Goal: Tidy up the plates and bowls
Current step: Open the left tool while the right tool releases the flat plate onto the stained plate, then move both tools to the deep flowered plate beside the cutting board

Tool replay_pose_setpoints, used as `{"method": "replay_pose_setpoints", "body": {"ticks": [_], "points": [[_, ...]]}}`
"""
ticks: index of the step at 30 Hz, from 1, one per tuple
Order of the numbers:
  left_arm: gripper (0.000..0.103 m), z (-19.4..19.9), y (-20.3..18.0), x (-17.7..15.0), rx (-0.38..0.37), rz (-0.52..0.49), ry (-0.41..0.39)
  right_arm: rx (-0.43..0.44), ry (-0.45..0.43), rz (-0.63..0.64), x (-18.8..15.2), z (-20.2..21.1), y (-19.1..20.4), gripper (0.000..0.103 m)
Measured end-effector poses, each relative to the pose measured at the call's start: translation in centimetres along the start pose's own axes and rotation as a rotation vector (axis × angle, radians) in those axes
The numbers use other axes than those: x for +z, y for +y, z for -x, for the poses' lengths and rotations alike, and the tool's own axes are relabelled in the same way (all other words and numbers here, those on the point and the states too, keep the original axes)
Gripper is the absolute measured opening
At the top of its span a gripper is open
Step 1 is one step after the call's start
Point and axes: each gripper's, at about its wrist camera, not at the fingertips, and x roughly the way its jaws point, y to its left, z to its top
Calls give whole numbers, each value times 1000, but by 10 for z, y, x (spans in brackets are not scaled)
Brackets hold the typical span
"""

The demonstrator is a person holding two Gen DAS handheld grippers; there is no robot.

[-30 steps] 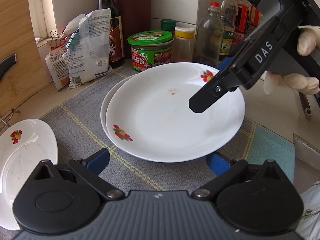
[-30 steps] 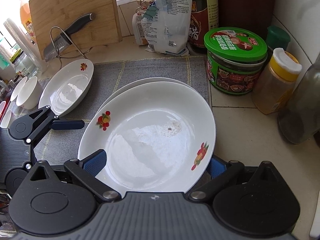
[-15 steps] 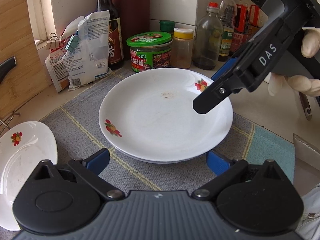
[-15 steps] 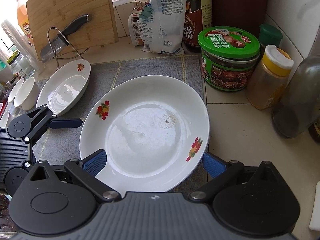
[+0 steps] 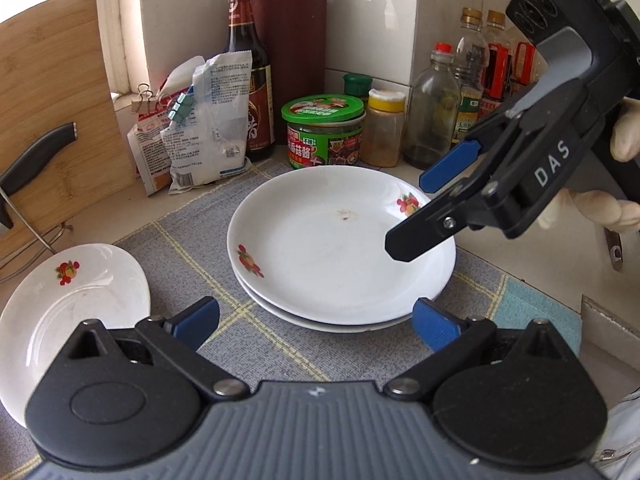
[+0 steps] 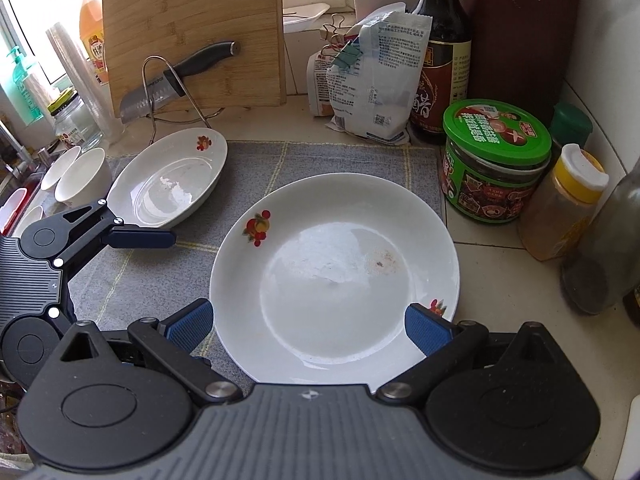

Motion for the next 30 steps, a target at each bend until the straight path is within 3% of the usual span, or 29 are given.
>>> {"method": "replay_pose_setpoints", "body": {"ticks": [4, 9, 13, 22, 30], "points": [[102, 20, 2, -2, 48, 41, -23, 8, -24, 18, 0, 4, 9, 103], [102, 43, 11, -11, 174, 116, -14, 7, -62, 48, 0, 7, 27, 103], [102, 68, 24, -26, 237, 191, -29, 7, -93, 80, -1, 7, 48, 103], [102, 112, 47, -68, 421, 260, -29, 20, -121, 115, -7, 2, 105, 103], [102, 143, 65, -101, 429, 290, -34, -3, -128, 125, -16, 3, 158, 103]]}}
